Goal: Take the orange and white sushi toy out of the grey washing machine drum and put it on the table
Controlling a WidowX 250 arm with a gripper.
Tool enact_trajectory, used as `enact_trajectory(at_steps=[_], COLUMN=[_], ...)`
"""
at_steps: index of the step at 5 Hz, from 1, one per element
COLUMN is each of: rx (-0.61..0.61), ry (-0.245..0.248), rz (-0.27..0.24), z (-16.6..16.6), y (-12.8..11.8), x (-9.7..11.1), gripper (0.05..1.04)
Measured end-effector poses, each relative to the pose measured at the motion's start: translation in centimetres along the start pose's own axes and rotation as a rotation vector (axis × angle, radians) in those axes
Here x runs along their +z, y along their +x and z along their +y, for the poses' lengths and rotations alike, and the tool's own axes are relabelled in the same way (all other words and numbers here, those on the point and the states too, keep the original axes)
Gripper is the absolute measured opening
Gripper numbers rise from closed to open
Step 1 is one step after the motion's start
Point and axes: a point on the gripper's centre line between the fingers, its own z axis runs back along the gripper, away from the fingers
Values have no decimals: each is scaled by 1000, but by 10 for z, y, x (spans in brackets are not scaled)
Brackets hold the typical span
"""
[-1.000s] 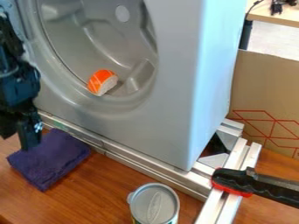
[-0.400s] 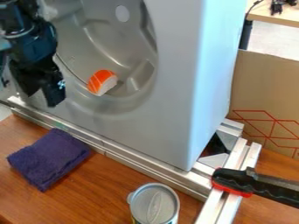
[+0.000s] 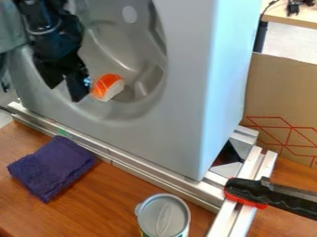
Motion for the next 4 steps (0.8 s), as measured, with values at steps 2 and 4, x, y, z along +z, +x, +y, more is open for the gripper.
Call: enact_trajectory(at_steps=[2,4], rx=[-35,-23], ry=[-55,-5], rz=[9,65], z=[-13,-12], y=[26,44], x=[-21,-34], gripper=[1001,1001])
